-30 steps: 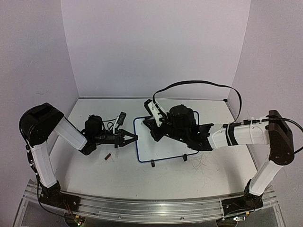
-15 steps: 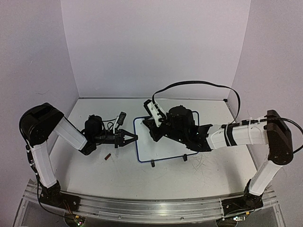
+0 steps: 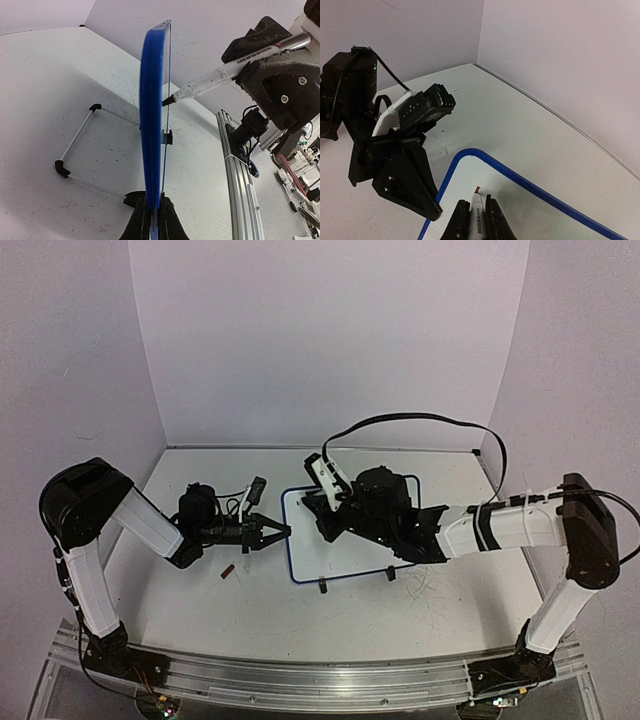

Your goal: Write a sentence on the whiteboard

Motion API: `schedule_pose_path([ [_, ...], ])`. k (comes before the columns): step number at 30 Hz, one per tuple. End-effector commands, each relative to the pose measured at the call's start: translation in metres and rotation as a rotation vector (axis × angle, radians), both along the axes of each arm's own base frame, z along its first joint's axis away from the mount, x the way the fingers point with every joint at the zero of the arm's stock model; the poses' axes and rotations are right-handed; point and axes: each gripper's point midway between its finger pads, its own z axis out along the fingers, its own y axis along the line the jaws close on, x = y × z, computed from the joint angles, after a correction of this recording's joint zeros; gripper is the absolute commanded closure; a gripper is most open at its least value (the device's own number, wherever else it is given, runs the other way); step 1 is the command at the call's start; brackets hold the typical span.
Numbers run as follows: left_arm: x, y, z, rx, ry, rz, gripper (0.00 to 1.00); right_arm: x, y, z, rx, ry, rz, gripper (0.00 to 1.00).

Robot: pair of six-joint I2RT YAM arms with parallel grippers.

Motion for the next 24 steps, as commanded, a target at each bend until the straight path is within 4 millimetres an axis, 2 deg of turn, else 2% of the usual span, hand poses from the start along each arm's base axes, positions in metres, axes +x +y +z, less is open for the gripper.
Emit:
schedule_pose_path([
  [1, -0.002, 0.001, 0.016, -0.021, -0.064, -0.001, 1.00, 0.001, -0.004, -0.001, 0.015, 0.005, -0.027, 1.00],
  [24, -0.004, 0.001, 0.016, -0.020, -0.063, -0.002, 1.00, -0.011, -0.006, -0.032, -0.002, 0.074, -0.009, 1.00],
])
